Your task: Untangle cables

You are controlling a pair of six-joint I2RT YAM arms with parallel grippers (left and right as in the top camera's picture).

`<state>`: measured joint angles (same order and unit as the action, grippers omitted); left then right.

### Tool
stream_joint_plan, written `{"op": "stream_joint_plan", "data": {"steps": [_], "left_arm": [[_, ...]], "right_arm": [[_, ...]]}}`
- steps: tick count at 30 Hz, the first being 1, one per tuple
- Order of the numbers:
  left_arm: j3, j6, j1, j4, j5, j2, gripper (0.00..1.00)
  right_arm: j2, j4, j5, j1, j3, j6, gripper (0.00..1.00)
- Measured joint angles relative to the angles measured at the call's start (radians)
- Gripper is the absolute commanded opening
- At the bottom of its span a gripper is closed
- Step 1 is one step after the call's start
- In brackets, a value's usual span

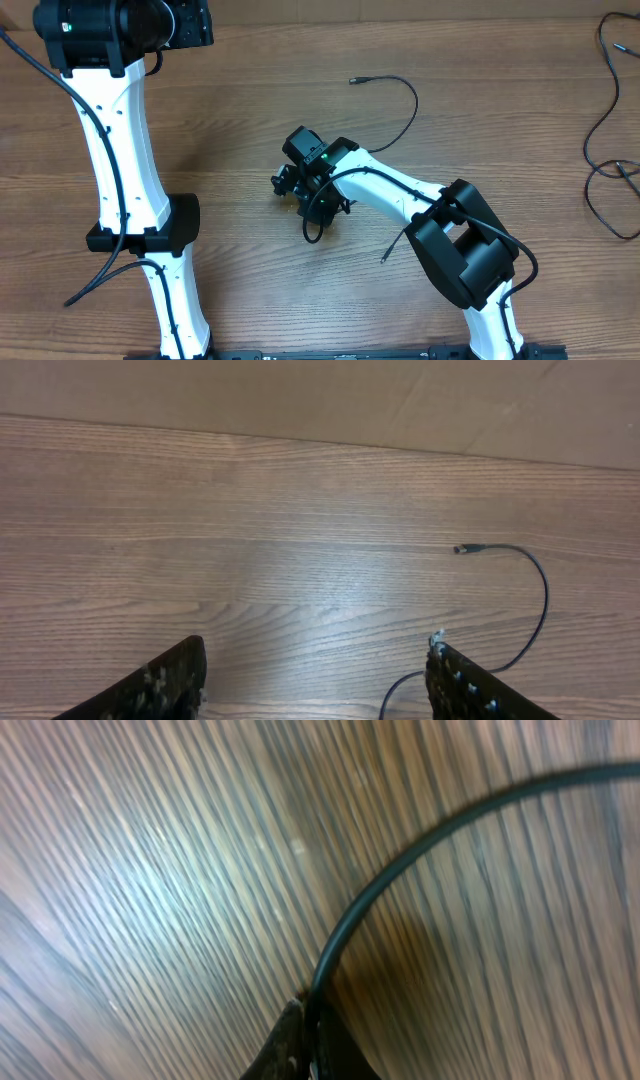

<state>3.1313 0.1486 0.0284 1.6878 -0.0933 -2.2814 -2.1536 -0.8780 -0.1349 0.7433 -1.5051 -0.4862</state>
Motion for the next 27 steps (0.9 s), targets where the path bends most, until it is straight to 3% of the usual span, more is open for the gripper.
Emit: {"op": "stream_joint_plan", "data": {"steps": [11,16,27], "left_arm": [[0.000,-0.019,0.000,0.000,0.000,0.000,0.70],[0.000,-0.023,0.000,0.000,0.000,0.000,0.75],[0.000,-0.029,0.000,0.000,0.000,0.000,0.77]], "right_arm": [[-0.006,0.032,-0.060,-0.004,0.000,0.014,0.04],[-0.007,0.032,-0.065,-0.004,0.000,0.014,0.04],[-0.057,-0.080,-0.104,-0.023,-0.099,0.015,0.04]]}}
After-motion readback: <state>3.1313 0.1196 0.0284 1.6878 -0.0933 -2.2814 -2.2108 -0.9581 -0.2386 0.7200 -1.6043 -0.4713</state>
